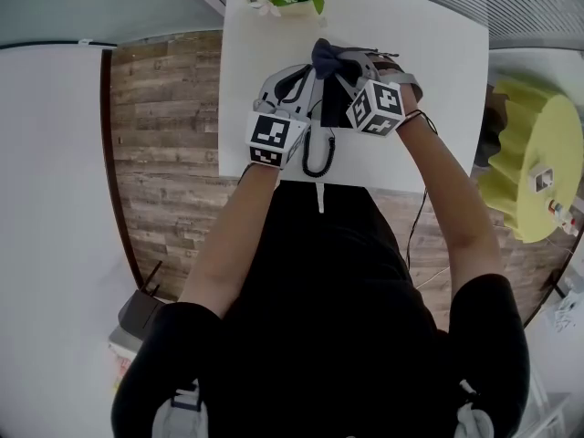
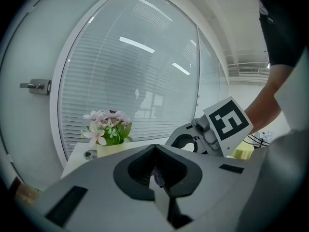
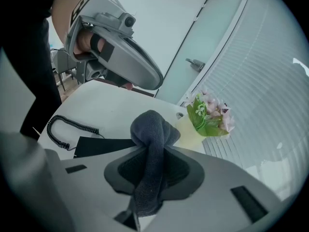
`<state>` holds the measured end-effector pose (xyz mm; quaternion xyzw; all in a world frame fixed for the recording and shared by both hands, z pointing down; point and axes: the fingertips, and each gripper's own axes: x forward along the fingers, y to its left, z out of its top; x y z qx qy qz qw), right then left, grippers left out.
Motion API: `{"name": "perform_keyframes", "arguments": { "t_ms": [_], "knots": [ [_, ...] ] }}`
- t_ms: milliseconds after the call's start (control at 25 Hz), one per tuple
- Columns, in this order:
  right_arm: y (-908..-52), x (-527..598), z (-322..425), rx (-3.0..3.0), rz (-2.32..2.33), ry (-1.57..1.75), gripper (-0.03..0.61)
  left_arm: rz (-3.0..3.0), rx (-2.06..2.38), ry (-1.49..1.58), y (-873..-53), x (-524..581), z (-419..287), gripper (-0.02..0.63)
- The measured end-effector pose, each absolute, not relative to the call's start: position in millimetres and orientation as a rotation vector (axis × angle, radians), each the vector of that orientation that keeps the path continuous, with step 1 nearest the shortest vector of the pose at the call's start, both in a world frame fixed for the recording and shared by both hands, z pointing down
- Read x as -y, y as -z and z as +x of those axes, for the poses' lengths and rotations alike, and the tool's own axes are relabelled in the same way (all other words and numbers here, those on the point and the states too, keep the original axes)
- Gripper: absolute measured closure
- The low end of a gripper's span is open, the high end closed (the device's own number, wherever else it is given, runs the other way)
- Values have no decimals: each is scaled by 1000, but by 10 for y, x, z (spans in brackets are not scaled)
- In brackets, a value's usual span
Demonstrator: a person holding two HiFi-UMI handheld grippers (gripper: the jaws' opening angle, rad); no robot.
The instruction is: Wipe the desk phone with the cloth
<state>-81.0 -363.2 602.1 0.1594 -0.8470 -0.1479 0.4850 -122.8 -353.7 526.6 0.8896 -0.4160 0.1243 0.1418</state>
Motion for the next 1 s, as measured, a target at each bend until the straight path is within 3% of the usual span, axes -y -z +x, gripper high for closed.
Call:
{"name": "perform_keyframes", "arguments": {
  "t_ms": [1000],
  "knots": [
    [-6415,2812,-834,2060,295,322,482,2514,1180,-430,-5650,3044,-1196,603]
  ]
}}
